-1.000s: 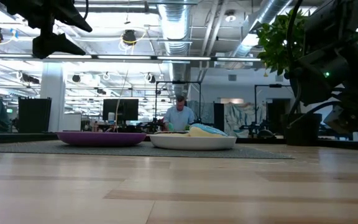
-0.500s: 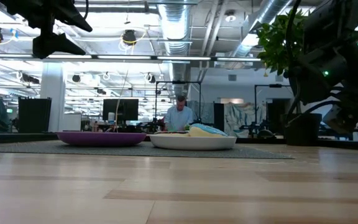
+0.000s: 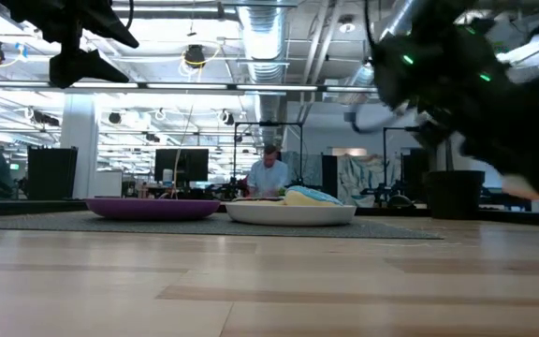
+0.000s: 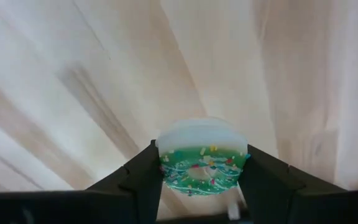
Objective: Pick & Place donuts
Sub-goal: Put the small green donut on the purple plate
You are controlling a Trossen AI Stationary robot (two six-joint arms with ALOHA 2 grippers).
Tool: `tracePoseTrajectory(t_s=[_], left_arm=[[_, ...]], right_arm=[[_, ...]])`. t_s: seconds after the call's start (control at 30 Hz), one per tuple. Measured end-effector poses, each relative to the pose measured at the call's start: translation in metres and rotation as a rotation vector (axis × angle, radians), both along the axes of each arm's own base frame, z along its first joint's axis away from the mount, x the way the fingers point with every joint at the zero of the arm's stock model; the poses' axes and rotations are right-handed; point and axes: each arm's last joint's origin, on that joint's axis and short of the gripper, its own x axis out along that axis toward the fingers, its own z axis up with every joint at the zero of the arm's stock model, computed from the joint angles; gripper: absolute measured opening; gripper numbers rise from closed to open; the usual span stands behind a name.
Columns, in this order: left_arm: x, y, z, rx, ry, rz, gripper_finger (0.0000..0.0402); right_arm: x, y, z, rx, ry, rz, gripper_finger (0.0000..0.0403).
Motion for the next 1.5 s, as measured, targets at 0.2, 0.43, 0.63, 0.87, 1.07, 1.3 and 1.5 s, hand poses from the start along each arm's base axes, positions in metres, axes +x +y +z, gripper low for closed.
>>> tracePoseTrajectory(t_s=[0.2, 0.43, 0.63, 0.87, 1.07, 1.3, 1.5], left_arm=[[0.0, 0.0, 0.0, 0.001, 0.004, 0.0, 0.0297], [-0.003, 0.0, -0.006, 0.052, 0.083, -0.028, 0.0297], [-0.005, 0.0, -0.009, 0.054, 0.126, -0.03, 0.0297], [-0.007, 0.0, -0.012, 0.053, 0.158, -0.035, 0.0297], [-0.008, 0.0, -0.013, 0.054, 0.171, -0.037, 0.0297], [-0.008, 0.0, -0.013, 0.054, 0.177, -0.037, 0.0297], [-0.009, 0.0, -0.014, 0.075, 0.194, -0.052, 0.0297]], right_arm=[[0.032, -0.013, 0.037, -0.039, -0.183, -0.041, 0.0177], [0.073, -0.03, 0.063, -0.054, -0.335, -0.089, 0.0165], [0.132, -0.043, 0.068, -0.054, -0.397, -0.045, 0.0154], [0.216, -0.053, 0.078, -0.071, -0.578, 0.005, 0.0143], [0.268, -0.074, 0.068, -0.113, -0.734, -0.03, 0.0144], [0.284, -0.099, 0.03, -0.111, -0.796, -0.123, 0.0148], [0.295, -0.118, 0.009, -0.135, -0.85, -0.195, 0.0151]])
